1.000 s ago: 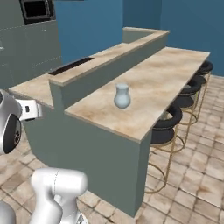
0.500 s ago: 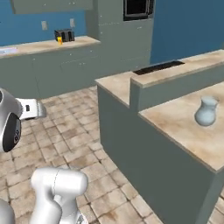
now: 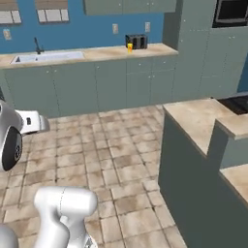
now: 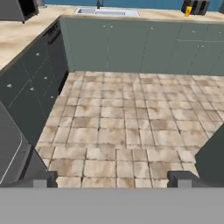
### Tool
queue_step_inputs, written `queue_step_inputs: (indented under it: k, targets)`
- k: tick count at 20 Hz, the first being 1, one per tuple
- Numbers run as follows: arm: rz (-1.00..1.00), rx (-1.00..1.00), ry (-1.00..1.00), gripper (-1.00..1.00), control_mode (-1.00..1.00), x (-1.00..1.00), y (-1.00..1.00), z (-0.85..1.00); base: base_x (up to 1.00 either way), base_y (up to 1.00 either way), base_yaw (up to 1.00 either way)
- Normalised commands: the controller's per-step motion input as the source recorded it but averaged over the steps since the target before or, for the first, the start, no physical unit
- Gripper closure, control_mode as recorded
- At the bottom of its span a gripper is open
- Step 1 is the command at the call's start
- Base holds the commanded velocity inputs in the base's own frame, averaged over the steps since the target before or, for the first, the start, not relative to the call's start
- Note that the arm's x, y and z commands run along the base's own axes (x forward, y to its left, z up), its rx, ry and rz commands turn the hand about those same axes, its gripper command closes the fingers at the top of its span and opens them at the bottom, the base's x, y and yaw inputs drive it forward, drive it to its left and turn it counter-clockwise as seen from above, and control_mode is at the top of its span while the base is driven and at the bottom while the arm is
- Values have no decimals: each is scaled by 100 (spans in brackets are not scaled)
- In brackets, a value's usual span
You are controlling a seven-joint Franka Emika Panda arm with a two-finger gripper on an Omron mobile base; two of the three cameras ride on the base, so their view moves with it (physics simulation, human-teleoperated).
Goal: Place the pitcher and cup on the dining counter for serving.
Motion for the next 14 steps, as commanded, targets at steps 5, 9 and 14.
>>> queue_step_inputs:
  k: [5, 9, 14]
  targets:
    - [0, 0, 0, -100, 100, 0, 0, 0, 100, -1, 12]
    - [0, 0, 0, -100, 100, 0, 0, 0, 100, -31, 2]
    - [0, 0, 0, -100, 100, 0, 0, 0, 100, -47, 3]
